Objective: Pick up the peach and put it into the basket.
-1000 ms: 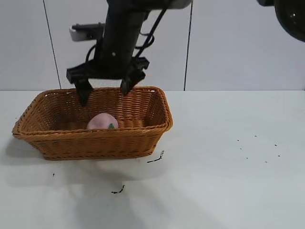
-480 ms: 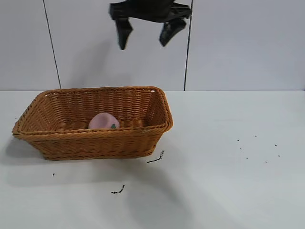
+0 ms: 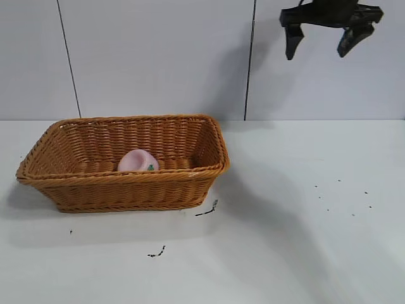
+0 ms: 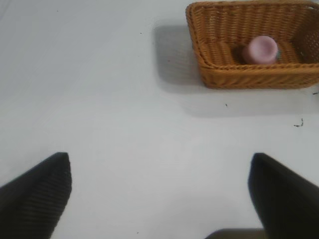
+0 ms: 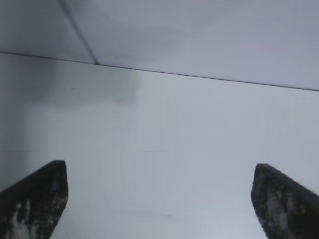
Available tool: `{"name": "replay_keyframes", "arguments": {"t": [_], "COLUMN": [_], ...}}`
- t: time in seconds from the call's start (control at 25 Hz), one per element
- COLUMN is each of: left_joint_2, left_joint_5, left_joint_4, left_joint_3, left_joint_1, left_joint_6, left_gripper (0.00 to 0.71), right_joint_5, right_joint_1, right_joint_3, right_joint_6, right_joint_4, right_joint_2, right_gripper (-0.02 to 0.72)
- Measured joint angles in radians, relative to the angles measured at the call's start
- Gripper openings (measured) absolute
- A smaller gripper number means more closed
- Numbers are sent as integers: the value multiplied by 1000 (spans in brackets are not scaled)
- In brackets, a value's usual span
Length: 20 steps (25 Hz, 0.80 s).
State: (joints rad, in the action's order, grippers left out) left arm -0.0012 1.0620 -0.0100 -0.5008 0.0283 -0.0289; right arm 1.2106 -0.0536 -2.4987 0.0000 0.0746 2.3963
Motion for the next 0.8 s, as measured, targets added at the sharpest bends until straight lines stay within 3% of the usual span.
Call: {"name": "replay_keyframes", "arguments": {"t": [0.36, 0.8], "left_joint_2": [0, 0], "left_joint_5": [0, 0], "left_joint_4": [0, 0], "left_joint_3": [0, 0], "left_joint_1": [0, 0], "left_joint_6": [0, 0], "left_gripper": [693, 693], "right_joint_5": [0, -1], "right_joint_1": [47, 47], "right_joint_3": [104, 687], "right_joint_6": [0, -26], "right_joint_4": [-18, -94], "right_joint_2": [-118, -582], "right_gripper": [696, 696]}}
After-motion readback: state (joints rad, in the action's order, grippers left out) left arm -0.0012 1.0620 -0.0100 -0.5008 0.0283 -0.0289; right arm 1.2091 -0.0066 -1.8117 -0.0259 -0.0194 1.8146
